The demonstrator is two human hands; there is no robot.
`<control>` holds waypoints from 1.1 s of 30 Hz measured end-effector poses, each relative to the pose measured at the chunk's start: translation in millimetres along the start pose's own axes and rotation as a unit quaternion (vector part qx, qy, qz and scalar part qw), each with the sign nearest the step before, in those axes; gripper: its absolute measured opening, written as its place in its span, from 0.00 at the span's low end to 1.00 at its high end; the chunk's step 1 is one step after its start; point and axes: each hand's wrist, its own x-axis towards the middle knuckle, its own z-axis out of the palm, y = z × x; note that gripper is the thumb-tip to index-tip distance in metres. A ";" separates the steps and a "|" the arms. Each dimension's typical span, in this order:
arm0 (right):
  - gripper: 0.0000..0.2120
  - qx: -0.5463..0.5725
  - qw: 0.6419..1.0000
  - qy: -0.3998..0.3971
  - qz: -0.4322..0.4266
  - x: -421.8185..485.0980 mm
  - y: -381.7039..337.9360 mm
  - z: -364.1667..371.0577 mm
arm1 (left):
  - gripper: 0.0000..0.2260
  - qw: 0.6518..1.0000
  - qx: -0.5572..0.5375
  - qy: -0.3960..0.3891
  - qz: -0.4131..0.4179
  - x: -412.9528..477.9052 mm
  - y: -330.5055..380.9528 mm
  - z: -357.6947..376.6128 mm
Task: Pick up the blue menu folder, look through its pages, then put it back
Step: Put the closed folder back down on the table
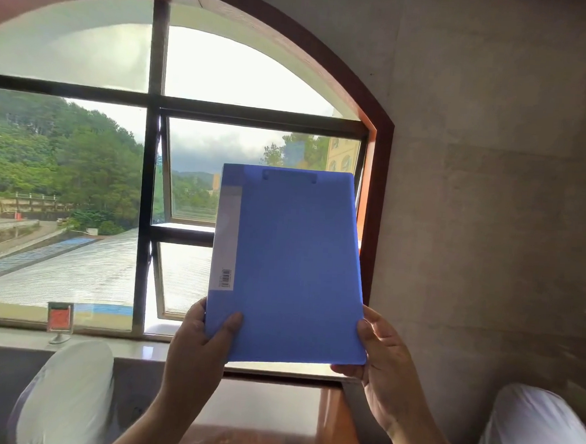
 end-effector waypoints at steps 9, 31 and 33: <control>0.19 0.004 0.999 0.027 0.037 -1.6 27.3 -19.5 | 0.08 0.999 -0.020 -0.038 -0.032 -7.8 -18.8 9.8; 0.04 -0.462 0.690 -0.146 0.538 -391.4 381.0 -184.6 | 0.16 0.665 0.373 -0.444 -0.470 -439.6 -336.4 -63.3; 0.06 -0.485 0.665 -0.161 0.544 -409.8 386.2 -188.9 | 0.17 0.641 0.402 -0.469 -0.456 -458.7 -344.0 -64.9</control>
